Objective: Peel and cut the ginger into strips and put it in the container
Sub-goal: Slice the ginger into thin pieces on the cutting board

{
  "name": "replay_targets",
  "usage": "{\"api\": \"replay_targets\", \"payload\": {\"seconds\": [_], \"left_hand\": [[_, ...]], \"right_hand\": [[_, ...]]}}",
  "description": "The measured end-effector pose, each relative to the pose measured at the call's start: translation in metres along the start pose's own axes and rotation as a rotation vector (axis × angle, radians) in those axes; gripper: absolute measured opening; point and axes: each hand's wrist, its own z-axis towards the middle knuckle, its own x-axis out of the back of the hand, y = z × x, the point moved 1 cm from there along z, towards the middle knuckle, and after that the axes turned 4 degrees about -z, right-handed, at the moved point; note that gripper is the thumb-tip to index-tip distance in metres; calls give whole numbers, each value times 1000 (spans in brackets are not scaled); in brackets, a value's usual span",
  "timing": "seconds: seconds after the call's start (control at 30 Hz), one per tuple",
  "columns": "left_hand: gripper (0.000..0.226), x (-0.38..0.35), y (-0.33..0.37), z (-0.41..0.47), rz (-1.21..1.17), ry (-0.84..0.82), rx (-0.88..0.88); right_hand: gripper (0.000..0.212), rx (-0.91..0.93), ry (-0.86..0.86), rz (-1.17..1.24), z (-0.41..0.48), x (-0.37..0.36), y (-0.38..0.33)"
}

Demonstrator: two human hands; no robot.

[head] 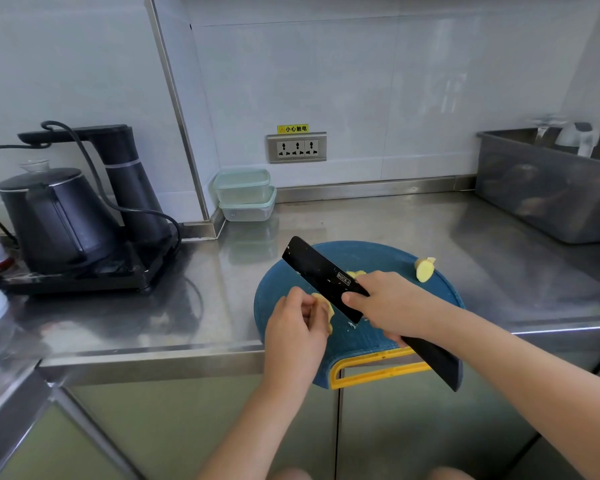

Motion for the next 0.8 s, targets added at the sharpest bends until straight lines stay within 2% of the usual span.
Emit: {"api": "replay_targets", "payload": {"seconds": [0.13,0.4,0.67,0.8], "left_hand": [[12,0,-1,-1,3,8,-10],[13,-1,-2,-1,-33,21,-15],[14,0,-4,2,-41,8,14],[11,1,-1,2,-36,-16,34]], "right_hand": [[20,-26,-44,22,3,1,0],[23,-27,48,-44,8,-9,-6],[26,-41,-2,-24,21,-8,-19],[30,-30,47,-83,11,-14,-13]]}}
